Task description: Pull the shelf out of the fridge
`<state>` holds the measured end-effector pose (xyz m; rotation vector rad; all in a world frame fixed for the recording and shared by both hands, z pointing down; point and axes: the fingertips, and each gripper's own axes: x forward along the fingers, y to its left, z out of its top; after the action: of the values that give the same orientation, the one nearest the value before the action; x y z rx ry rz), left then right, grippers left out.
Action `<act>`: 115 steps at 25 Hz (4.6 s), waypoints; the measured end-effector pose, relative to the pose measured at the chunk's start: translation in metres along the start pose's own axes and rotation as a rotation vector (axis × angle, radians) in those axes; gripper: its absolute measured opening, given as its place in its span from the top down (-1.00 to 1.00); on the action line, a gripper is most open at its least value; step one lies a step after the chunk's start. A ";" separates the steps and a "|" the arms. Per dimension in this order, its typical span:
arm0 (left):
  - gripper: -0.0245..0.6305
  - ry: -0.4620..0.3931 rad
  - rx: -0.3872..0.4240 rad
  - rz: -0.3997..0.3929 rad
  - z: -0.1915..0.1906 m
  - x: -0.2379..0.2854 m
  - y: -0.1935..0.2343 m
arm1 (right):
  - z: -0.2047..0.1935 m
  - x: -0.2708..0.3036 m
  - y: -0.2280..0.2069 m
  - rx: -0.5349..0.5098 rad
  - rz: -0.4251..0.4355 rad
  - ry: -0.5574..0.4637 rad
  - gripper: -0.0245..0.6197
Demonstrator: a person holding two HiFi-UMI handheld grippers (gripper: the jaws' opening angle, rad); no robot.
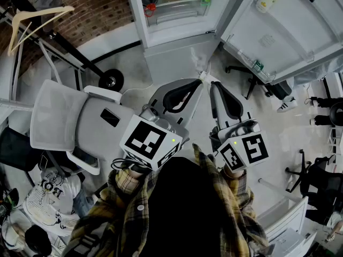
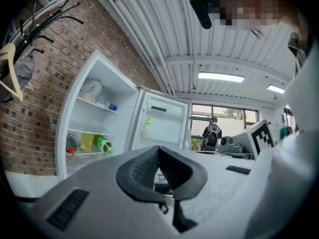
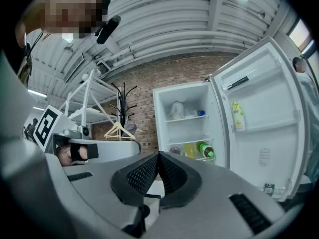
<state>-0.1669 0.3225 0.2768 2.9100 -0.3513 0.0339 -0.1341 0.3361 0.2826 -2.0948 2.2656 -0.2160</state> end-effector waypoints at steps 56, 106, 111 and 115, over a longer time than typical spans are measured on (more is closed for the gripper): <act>0.92 -0.041 -0.024 0.089 0.014 0.076 0.064 | 0.007 0.065 -0.073 0.073 0.078 -0.016 0.87; 0.92 -0.097 -0.102 0.458 0.031 0.257 0.208 | 0.025 0.241 -0.241 0.096 0.419 0.091 0.87; 0.92 -0.105 -0.106 0.515 0.034 0.253 0.221 | 0.024 0.254 -0.239 0.109 0.463 0.103 0.87; 0.92 -0.108 -0.104 0.525 0.035 0.256 0.234 | 0.024 0.269 -0.241 0.114 0.471 0.098 0.87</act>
<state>0.0259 0.0331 0.3026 2.6400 -1.0881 -0.0586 0.0854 0.0494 0.3070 -1.4721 2.6466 -0.4159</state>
